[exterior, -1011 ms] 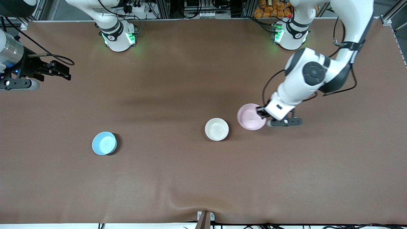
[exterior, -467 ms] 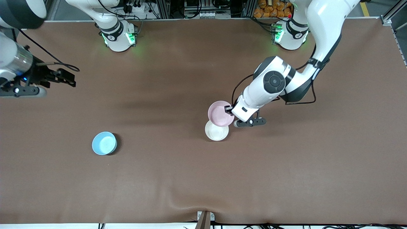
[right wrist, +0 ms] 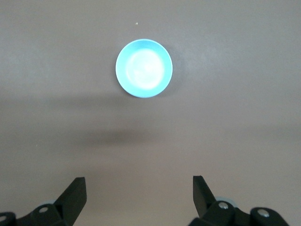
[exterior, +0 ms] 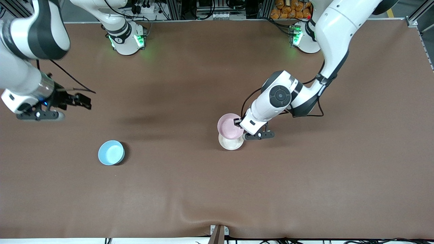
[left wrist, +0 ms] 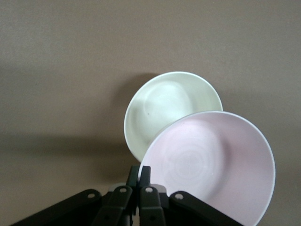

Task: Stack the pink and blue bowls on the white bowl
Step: 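Carry the pink bowl onto the white bowl with the left gripper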

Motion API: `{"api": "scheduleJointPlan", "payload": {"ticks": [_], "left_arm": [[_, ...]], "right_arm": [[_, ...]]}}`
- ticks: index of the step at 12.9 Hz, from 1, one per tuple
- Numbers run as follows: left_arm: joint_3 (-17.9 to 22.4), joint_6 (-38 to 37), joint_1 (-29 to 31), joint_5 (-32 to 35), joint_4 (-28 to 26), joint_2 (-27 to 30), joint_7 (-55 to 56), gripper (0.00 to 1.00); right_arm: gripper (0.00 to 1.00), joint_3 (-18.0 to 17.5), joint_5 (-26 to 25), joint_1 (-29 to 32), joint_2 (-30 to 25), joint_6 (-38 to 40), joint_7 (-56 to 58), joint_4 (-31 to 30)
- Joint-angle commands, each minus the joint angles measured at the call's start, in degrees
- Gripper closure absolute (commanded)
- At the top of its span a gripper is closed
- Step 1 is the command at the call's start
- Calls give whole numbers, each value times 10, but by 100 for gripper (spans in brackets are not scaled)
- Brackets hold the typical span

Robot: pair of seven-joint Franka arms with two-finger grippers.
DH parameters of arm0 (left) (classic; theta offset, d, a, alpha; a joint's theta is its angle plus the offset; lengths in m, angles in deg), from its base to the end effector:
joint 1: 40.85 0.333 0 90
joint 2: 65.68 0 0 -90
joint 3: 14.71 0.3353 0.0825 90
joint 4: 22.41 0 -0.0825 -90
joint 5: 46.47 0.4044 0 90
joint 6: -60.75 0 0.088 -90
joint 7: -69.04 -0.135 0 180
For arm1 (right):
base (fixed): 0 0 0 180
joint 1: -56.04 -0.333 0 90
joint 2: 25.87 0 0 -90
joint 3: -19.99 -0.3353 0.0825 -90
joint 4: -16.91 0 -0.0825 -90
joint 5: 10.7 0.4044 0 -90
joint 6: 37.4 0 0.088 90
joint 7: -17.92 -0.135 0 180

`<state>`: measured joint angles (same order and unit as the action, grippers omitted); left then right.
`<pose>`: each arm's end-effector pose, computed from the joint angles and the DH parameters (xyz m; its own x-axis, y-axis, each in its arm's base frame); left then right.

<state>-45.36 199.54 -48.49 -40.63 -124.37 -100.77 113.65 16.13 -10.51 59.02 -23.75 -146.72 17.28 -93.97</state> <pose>0.5664 -0.4065 0.2392 0.9893 0.1260 -0.0735 0.1400 -0.9613 0.2373 0.5784 0.0089 0.4426 0.9979 0.0032 -0.0642 0.0029 -1.0000 -0.0048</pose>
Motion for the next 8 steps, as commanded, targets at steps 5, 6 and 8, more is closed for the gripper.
{"api": "scheduleJointPlan", "payload": {"ticks": [5, 6, 8], "left_arm": [[30, 11, -24, 54, 22, -30, 19, 100], [30, 18, -24, 54, 28, -36, 20, 100], [30, 19, -28, 55, 38, -46, 27, 100]], "right_arm": [[0, -2, -14, 45, 158, -90, 37, 73], [0, -2, -12, 54, 182, -132, 56, 73], [0, -3, -5, 64, 223, -160, 94, 91]]}}
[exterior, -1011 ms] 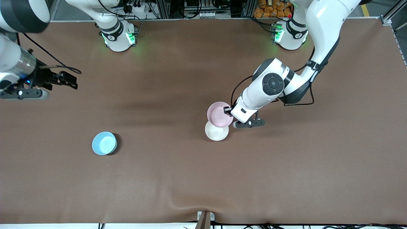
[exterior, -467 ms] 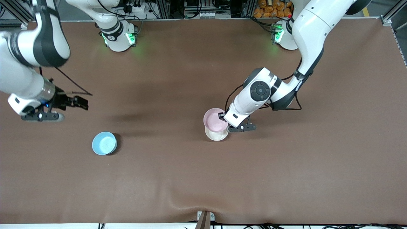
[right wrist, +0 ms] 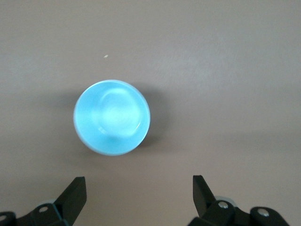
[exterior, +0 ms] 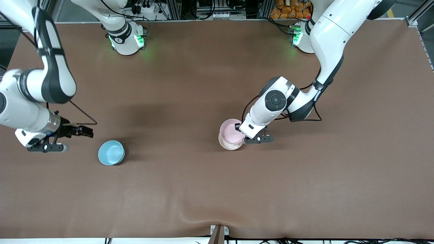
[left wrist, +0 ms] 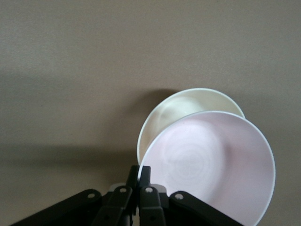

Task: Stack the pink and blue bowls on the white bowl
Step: 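Release the pink bowl with the left gripper while the right gripper grasps the blue bowl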

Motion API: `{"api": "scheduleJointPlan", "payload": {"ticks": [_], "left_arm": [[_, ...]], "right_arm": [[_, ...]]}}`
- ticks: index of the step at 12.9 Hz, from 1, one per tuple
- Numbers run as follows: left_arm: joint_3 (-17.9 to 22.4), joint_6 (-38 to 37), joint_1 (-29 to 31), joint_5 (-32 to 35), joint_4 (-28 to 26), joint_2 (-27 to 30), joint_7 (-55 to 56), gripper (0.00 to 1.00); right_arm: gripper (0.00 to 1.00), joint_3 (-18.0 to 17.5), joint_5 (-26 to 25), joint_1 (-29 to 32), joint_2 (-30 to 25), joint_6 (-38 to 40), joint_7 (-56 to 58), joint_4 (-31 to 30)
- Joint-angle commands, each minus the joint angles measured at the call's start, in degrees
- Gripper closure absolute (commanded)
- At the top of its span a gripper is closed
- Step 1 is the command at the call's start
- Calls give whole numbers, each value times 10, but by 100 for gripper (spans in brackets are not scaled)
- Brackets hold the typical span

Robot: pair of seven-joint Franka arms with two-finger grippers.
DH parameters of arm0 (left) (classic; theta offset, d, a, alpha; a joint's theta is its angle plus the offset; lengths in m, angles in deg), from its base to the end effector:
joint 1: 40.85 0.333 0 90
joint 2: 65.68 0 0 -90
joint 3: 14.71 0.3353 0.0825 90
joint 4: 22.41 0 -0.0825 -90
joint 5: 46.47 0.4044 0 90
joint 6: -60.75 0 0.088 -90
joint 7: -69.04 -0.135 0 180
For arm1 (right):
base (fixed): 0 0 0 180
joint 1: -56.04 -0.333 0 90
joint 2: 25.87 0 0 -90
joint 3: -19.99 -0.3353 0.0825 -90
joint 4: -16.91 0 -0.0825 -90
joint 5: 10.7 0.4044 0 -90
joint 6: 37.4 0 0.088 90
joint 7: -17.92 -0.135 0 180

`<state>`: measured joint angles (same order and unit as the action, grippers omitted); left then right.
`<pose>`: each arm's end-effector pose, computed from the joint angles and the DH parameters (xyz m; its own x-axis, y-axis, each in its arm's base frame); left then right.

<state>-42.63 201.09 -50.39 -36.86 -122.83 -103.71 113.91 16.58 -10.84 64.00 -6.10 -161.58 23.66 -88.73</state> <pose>0.5770 -0.4025 0.2122 0.9935 0.1071 -0.0376 0.1126 -0.9723 0.2046 0.6513 -0.0540 0.3171 0.9996 0.0191 -0.0190 0.0187 -0.9996 -0.0201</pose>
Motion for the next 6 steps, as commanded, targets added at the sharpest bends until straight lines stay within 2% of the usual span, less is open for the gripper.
{"api": "scheduleJointPlan", "payload": {"ticks": [1, 2, 5, 6], "left_arm": [[3, 5, -12, 18, 22, -20, 24, 100], [7, 5, -13, 18, 23, -22, 24, 100], [14, 6, -21, 17, 26, -30, 33, 100], [14, 6, -22, 16, 28, -29, 56, 62]], "right_arm": [[0, -6, -1, 14, 73, -8, 30, 67], [0, -6, -1, 10, 97, -5, 30, 91], [0, -7, 9, 14, 137, -9, 28, 97], [0, -7, 12, 14, 156, -11, 17, 111]]}}
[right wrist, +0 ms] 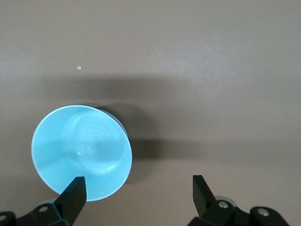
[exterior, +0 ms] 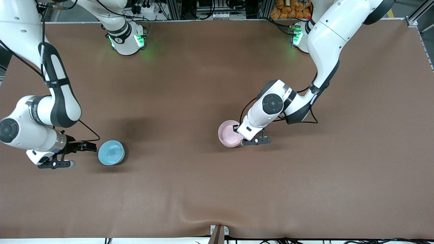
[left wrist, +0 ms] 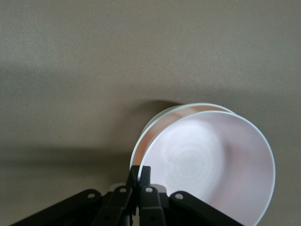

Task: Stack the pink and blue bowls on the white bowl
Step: 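Release the pink bowl with the left gripper while the right gripper grasps the blue bowl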

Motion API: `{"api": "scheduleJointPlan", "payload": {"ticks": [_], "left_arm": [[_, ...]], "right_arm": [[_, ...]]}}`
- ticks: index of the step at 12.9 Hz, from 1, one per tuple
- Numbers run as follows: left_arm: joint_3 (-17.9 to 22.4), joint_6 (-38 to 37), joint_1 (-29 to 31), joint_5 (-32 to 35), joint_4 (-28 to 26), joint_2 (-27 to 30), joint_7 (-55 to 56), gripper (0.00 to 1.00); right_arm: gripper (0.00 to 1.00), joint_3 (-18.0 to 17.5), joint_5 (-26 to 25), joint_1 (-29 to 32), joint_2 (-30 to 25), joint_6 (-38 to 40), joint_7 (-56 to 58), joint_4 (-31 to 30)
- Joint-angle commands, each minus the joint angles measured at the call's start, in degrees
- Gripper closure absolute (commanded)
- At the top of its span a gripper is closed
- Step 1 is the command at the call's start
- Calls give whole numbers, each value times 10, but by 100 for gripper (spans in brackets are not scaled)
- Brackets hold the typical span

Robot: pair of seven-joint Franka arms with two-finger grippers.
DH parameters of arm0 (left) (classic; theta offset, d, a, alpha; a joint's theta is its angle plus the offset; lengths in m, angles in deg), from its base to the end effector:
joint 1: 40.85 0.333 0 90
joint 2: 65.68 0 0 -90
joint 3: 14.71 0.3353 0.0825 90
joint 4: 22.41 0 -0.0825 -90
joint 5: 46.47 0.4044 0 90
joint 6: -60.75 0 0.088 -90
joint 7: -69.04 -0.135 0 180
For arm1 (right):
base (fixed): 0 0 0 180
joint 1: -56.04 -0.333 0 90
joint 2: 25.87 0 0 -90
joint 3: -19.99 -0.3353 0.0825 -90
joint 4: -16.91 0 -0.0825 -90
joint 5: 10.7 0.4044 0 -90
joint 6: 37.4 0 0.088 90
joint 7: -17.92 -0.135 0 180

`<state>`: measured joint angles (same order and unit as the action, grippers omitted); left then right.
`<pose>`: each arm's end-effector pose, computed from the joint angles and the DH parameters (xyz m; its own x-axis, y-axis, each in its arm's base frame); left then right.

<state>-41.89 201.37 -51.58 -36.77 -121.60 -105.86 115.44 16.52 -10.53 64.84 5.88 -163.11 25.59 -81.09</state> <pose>0.5766 -0.4089 0.1953 0.9901 0.1285 -0.0562 0.1373 -0.9701 0.2003 0.6854 -0.0670 0.2393 0.9974 0.0324 -0.0645 0.0297 -0.9986 -0.0431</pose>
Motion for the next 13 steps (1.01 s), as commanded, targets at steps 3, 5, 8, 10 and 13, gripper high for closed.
{"api": "scheduleJointPlan", "payload": {"ticks": [3, 5, 8, 10, 13], "left_arm": [[6, -19, -6, 19, 31, 27, 80, 0], [6, -100, 4, 19, 48, 80, 75, 0], [6, -274, 24, 16, 107, 147, 74, 0], [2, -323, 66, 11, 109, 194, 58, 0], [0, -373, 128, 5, 109, 249, -24, 0]], "right_arm": [[0, -9, 11, -3, 51, 5, -7, 39], [0, -8, 11, -5, 53, 2, -13, 36], [1, -9, 16, -5, 53, -45, -17, 9], [24, -9, 18, -5, 53, -56, -17, 3], [39, -9, 18, -5, 58, -58, -17, 3]]}}
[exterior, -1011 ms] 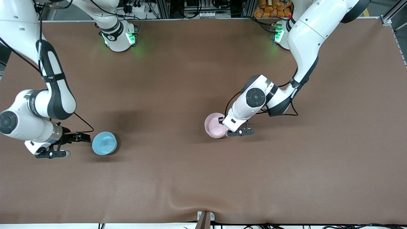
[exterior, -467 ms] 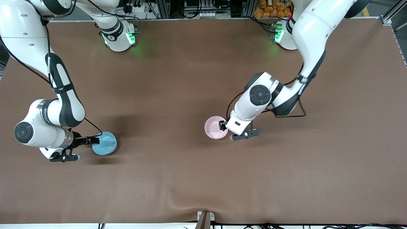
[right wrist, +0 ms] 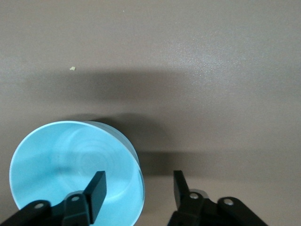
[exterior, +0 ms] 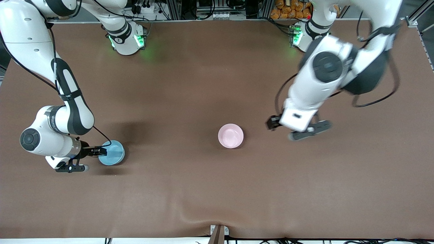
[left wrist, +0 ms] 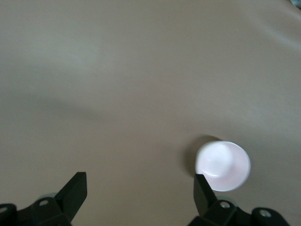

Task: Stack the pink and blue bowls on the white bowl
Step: 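Release the pink bowl with the left gripper while the right gripper grasps the blue bowl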

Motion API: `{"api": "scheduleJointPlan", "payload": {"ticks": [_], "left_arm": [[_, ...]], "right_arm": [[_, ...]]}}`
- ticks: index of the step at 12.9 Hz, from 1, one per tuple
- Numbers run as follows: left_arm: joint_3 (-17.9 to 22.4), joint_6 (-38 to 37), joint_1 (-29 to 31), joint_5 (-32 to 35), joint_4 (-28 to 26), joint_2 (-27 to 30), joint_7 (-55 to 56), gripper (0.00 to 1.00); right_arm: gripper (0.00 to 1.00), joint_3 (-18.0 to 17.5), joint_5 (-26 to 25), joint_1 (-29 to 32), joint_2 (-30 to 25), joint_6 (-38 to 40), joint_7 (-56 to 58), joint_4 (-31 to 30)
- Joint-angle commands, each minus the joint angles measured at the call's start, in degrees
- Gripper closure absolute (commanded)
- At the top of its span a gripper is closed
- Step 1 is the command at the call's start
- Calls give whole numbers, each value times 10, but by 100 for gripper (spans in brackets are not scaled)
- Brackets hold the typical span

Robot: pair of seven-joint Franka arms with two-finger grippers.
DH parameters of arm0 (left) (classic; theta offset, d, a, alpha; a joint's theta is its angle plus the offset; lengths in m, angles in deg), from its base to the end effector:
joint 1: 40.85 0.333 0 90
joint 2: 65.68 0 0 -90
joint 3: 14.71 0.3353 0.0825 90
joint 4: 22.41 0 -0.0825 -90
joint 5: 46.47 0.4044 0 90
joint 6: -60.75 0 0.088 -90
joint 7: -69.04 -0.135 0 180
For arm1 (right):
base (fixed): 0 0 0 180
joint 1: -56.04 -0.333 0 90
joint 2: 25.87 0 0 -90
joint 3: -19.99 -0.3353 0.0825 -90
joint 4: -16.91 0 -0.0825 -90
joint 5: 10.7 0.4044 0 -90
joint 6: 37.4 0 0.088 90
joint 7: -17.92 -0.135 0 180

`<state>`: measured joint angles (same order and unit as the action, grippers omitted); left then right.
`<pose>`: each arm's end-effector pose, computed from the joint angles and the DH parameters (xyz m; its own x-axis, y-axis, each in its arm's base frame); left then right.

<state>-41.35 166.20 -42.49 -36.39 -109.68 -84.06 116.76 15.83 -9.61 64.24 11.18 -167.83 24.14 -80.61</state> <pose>0.6227 -0.2739 0.4795 0.9491 0.3122 0.0423 0.3123 -0.9500 0.0034 0.6902 -0.0516 0.1859 0.9978 0.0142 -0.0649 0.0100 -0.9979 -0.0647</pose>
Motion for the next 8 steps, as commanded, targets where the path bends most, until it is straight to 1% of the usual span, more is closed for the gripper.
{"api": "scheduleJointPlan", "payload": {"ticks": [1, 2, 3, 4, 8], "left_arm": [[-5, -34, 64, -10, -10, 46, -53, 0], [-5, -52, 90, -35, -10, 61, -58, 0], [-5, -67, 118, -54, -9, 76, -74, 0], [-5, -81, 145, -60, -9, 89, -107, 0], [-3, -111, 220, -61, -8, 127, -244, 0]], "right_arm": [[48, -2, 9, 2, 7, -11, -2, -2], [61, -2, 9, 2, 6, -11, -2, -3], [79, -2, 9, 2, 6, -10, -2, -3], [100, -2, 9, 2, 6, -10, -2, -3], [100, -2, 43, 16, 3, -6, 5, -6]]}}
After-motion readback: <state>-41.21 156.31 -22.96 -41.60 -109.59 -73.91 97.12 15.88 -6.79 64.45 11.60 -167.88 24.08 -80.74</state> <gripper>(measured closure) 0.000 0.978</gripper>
